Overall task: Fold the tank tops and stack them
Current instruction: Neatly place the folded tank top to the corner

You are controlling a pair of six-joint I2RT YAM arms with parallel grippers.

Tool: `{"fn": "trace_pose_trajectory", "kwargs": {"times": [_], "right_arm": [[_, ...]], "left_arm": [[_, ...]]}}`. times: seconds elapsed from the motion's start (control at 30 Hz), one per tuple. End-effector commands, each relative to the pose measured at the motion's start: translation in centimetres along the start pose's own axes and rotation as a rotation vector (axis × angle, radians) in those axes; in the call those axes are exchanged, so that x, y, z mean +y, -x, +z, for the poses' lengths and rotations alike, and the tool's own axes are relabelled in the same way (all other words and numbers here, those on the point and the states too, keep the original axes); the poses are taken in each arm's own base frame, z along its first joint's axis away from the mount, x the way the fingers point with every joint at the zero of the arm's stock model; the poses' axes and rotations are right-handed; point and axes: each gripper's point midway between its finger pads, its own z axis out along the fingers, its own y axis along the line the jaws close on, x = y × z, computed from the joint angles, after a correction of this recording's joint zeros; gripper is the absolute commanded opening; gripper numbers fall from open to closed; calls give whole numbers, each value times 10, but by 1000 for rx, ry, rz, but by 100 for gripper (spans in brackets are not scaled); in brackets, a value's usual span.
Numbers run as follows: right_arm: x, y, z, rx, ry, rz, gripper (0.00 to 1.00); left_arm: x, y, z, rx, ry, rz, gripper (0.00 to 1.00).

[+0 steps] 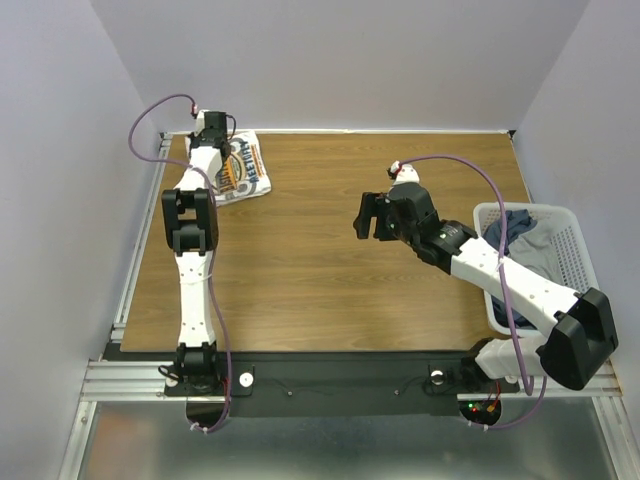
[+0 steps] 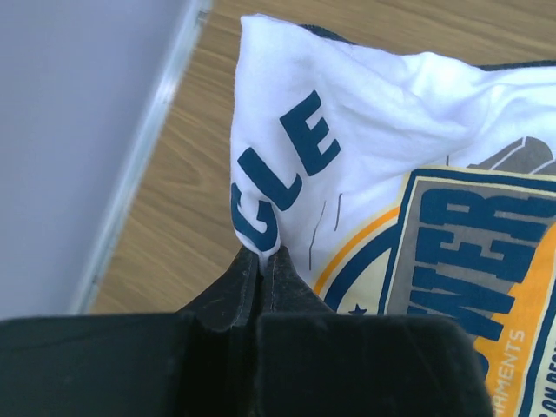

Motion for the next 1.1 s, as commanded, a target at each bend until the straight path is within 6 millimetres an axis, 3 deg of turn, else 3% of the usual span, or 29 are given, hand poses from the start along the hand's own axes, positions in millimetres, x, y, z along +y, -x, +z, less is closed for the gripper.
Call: {"fn": "trace_pose_trajectory", "kwargs": {"times": [0.0,0.37,0.53,0.63,0.73,0.87,1.0,1.07], "right_arm": [[-6,9,-1,-35,-25,-9,86],[-13,-5,14,0,-66,-23,86],[-12,-8,19,14,-65,-26,86],[-12,-12,24,28,-65,-26,86],[-10,-12,25,30,-61,-22,86],[-7,-10,24,29,-43,-14,87],[0,-2,17,9,-11,1,87],[4,5,9,-10,10,14,88]], "left_arm": [[53,59,3,-168,186,-18,0],[109,89,32,-327,349,-25,0],[111,115,34,-423,290,-61,1],[108,124,33,-464,261,-83,19],[104,129,31,-478,232,-112,70],[106,139,14,-487,214,-162,74],[114,174,-47,-546,181,-250,75],[93,171,-72,-531,115,-272,75]]}}
